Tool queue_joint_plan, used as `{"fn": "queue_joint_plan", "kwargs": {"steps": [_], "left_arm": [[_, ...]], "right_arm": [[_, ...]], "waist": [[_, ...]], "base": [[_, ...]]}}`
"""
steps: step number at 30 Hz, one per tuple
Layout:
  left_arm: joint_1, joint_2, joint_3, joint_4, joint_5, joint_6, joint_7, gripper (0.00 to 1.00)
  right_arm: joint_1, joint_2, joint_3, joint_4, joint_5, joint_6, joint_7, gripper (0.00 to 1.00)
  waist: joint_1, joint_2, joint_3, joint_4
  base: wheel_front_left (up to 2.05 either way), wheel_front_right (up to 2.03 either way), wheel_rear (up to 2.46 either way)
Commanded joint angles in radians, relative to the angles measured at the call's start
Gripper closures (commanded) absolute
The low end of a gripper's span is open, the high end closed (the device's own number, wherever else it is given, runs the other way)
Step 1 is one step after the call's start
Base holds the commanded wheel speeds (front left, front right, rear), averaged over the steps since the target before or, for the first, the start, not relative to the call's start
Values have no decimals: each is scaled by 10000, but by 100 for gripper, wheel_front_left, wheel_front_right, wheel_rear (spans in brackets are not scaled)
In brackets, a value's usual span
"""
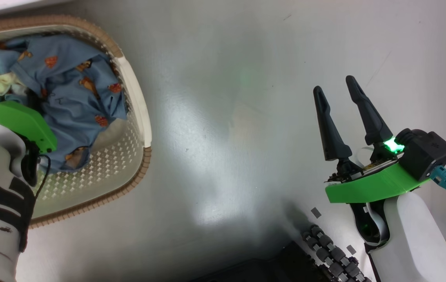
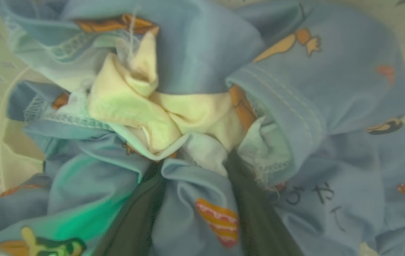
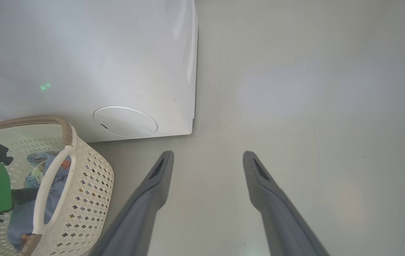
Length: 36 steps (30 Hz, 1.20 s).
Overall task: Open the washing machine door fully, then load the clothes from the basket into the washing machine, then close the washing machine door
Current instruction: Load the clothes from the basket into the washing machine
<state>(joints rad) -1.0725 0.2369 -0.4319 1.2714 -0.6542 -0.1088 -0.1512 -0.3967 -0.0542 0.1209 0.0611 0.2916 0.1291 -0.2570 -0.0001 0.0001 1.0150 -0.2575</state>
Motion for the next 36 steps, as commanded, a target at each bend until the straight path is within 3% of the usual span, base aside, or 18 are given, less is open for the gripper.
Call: {"fn": "queue_joint_plan", "kwargs": {"steps": [1, 5, 6, 7, 22, 29, 36], "left_arm": [[129, 217, 45, 65, 88, 76, -89, 51], [85, 115, -36, 94, 114, 111, -184, 81], [82, 93, -44, 100, 107, 109, -212, 98], [86, 71, -44, 106, 93, 106, -252, 100], [1291, -98, 16, -313, 59, 15, -1089, 100], [3251, -63, 1059, -3020, 585, 437, -1103, 100], [5040, -379, 1968, -4508, 1117, 535, -1104, 100]], "right_arm": [[307, 39, 138, -214, -105, 16, -48, 0], [356, 39, 68, -244, -170, 16, -48, 0], [356, 39, 52, -237, -185, 16, -48, 0], [352, 39, 40, -221, -198, 16, -48, 0], [360, 39, 95, 233, -142, 16, -48, 0], [768, 39, -8, 487, -76, 16, -48, 0], [1272, 39, -115, 664, 6, 16, -48, 0]], "waist": [[1, -1, 34, 49], [1, -1, 51, 136], [1, -1, 46, 161], [1, -1, 35, 188], [1, -1, -1455, 794], [1, -1, -2948, 1119], [1, -1, -4262, 1278]], "base": [[0, 0, 0], [0, 0, 0], [0, 0, 0], [0, 0, 0], [0, 0, 0], [0, 0, 0], [0, 0, 0]]}}
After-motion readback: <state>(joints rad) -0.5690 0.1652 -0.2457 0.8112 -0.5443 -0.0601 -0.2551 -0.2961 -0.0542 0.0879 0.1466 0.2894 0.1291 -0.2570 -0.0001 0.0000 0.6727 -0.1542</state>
